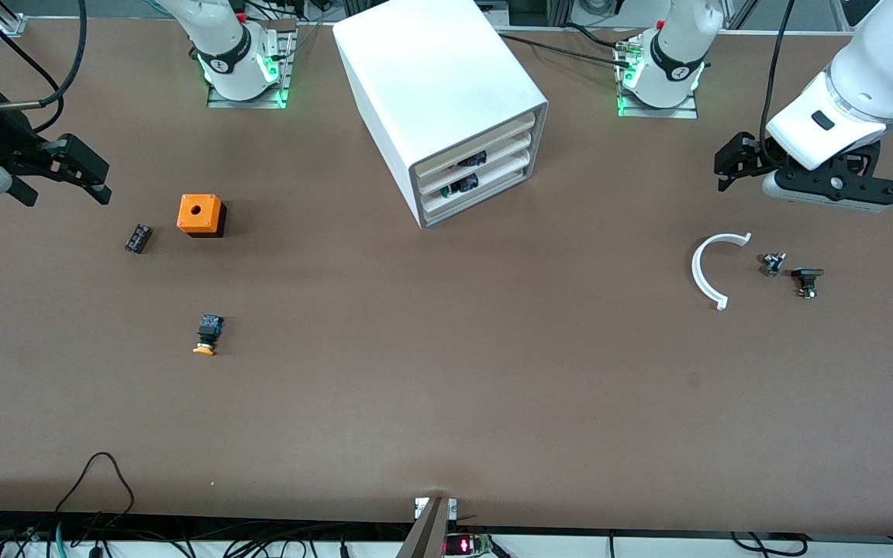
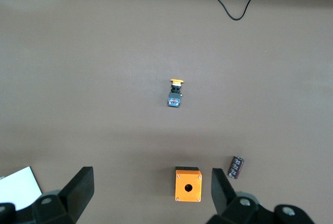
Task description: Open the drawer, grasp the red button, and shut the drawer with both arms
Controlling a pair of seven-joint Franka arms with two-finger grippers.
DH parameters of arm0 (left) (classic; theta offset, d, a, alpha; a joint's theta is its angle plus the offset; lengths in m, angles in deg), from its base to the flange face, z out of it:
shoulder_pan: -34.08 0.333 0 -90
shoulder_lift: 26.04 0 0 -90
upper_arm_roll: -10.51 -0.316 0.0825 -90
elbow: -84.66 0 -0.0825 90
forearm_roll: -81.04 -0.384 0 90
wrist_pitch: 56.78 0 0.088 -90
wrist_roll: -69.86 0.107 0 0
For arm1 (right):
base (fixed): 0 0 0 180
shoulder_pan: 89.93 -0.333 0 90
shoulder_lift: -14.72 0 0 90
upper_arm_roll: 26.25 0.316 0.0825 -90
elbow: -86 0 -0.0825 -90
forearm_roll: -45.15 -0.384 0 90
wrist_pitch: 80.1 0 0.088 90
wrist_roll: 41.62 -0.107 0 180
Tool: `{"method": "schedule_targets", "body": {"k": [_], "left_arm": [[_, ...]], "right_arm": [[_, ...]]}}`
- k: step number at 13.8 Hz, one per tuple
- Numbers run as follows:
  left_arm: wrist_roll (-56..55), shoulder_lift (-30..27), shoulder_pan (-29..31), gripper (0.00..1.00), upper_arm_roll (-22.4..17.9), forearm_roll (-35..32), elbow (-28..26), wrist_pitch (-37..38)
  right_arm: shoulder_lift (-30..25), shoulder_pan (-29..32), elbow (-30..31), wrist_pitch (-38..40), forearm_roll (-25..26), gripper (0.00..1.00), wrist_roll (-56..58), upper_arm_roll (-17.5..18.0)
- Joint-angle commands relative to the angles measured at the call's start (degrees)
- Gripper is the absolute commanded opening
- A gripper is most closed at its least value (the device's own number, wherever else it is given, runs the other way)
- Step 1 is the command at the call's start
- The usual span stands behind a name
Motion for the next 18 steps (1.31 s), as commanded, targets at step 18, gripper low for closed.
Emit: {"method": "schedule_targets", "body": {"k": [18], "left_arm": [[11.6, 8.6, -1.4, 1.00, 0.4, 22.3, -0.3, 18.2]], "right_arm": [[11.4, -0.7, 0.6, -1.9, -3.0, 1.00, -0.6, 0.3]]}}
